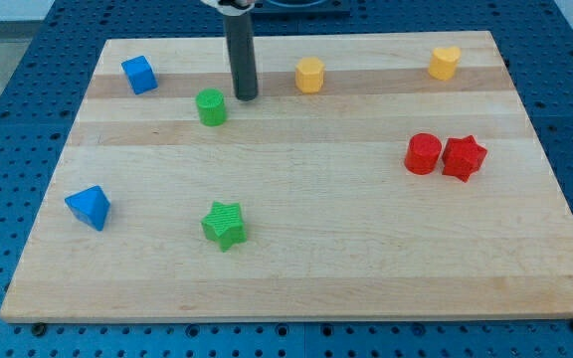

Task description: Move the green circle towards the center left

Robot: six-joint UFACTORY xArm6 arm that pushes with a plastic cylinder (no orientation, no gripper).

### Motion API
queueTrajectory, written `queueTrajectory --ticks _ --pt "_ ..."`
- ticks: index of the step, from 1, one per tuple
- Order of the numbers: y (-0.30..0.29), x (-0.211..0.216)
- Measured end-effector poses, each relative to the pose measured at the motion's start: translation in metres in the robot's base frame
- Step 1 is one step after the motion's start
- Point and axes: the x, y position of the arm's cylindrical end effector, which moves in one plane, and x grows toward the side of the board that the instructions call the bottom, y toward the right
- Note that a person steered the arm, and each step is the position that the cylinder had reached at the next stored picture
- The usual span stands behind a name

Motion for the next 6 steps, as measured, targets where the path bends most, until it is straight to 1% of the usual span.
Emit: queueTrajectory --ticks 1,3,5,6 --pt "-0.025 0.012" --pt "-0.082 0.047" --pt "-0.127 0.08" --pt "-0.111 0.08"
